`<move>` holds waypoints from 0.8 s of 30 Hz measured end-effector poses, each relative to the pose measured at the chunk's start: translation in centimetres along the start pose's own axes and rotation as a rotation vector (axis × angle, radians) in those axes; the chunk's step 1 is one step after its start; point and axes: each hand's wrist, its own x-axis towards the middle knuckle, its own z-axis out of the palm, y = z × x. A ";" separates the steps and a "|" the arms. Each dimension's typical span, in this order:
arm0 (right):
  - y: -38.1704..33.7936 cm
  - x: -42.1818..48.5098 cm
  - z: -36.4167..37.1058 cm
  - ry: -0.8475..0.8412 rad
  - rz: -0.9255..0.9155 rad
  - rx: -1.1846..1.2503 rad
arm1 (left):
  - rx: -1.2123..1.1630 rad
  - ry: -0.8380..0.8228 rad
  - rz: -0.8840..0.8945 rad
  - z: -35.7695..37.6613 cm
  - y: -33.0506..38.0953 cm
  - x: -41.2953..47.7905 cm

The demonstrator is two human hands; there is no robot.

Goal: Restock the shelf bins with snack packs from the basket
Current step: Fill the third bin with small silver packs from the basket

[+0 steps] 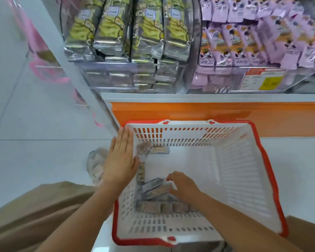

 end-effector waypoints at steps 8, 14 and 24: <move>-0.4 2.4 3.2 -0.112 0.040 -0.178 | 0.031 0.012 -0.046 0.0 0.2 -0.2; -0.5 3.1 3.8 -0.051 -0.002 -0.226 | 0.042 0.007 -0.048 0.3 -0.1 -0.3; -0.2 0.8 -2.1 0.231 -0.050 0.323 | 0.087 -0.079 -0.071 -0.3 0.2 -0.2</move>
